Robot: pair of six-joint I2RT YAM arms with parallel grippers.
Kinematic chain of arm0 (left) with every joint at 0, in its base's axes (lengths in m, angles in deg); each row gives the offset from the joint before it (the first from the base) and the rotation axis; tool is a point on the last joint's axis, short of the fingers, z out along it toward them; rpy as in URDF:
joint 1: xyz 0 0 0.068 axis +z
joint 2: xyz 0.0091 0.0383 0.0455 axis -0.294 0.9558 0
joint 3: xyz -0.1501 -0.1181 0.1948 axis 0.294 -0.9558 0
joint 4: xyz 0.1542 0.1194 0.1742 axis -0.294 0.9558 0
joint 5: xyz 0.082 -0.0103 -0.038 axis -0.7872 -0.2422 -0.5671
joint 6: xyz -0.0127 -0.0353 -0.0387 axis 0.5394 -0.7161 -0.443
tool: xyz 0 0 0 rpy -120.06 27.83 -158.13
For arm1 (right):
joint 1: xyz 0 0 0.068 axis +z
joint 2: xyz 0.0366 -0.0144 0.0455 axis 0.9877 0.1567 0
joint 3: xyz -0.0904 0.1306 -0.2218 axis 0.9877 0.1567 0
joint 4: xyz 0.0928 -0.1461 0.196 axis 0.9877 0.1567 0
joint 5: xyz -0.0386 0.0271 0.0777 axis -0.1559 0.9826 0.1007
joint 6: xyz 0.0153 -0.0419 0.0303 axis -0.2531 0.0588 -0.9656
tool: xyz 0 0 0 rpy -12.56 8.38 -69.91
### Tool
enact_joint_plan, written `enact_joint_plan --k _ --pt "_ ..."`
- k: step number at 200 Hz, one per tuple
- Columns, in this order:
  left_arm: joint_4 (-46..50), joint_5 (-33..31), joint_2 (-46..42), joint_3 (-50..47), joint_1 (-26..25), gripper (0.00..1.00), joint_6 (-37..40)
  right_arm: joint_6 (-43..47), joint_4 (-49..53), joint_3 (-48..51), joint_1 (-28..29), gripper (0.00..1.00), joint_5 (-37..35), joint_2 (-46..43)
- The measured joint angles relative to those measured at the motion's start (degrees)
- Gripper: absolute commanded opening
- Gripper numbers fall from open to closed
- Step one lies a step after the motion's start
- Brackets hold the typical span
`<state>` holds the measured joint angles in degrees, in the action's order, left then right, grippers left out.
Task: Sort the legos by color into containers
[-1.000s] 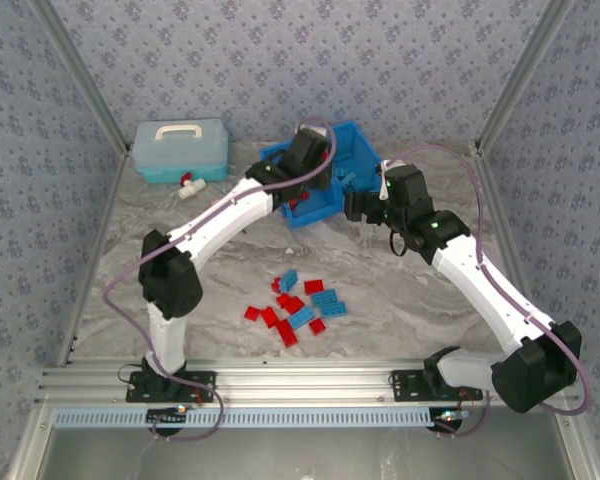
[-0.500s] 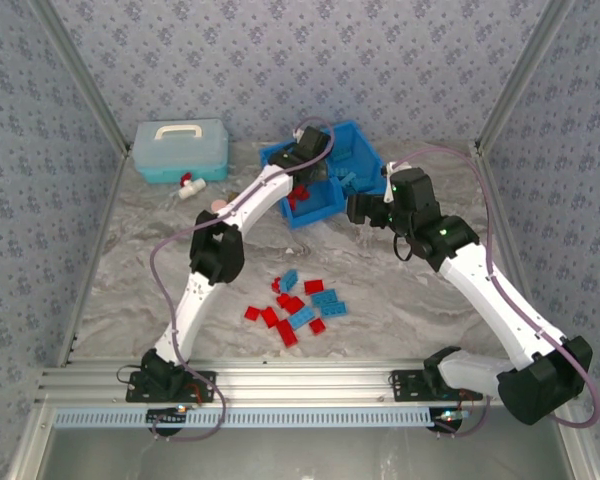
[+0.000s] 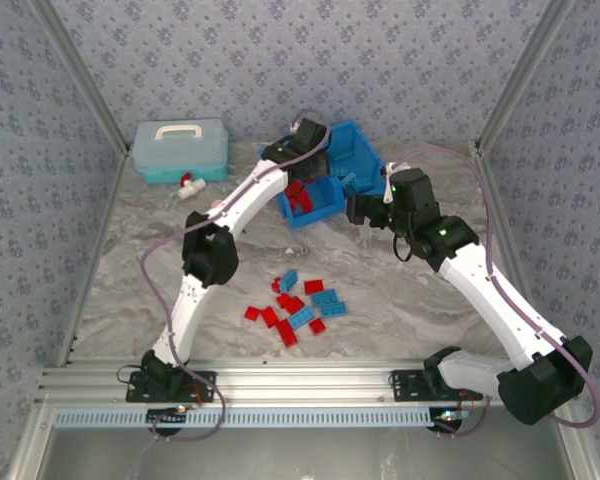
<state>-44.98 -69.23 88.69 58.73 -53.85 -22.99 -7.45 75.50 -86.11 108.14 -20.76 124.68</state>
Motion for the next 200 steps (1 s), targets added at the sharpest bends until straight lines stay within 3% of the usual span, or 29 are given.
enact_joint_plan --k 64,107,153,179,200 --pt "-9.18 2.14 -38.82 -41.38 -2.67 0.59 7.87 1.88 0.63 2.43 1.88 0.99 6.23 6.49" --pt "-8.04 1.9 -50.99 -64.83 -2.4 0.64 9.84 2.64 2.21 2.73 8.37 1.0 12.72 15.74" --pt "-6.84 2.08 -56.68 -73.75 -2.14 0.93 9.27 -1.36 1.77 5.25 16.48 1.0 13.11 25.03" --pt "-7.89 2.16 -57.72 -73.75 -2.14 0.99 10.14 -2.56 1.77 4.48 19.34 0.98 11.56 29.75" --pt "-8.04 2.14 -57.72 -73.75 -1.92 0.99 10.51 -3.45 1.73 3.89 20.39 0.87 10.12 32.46"
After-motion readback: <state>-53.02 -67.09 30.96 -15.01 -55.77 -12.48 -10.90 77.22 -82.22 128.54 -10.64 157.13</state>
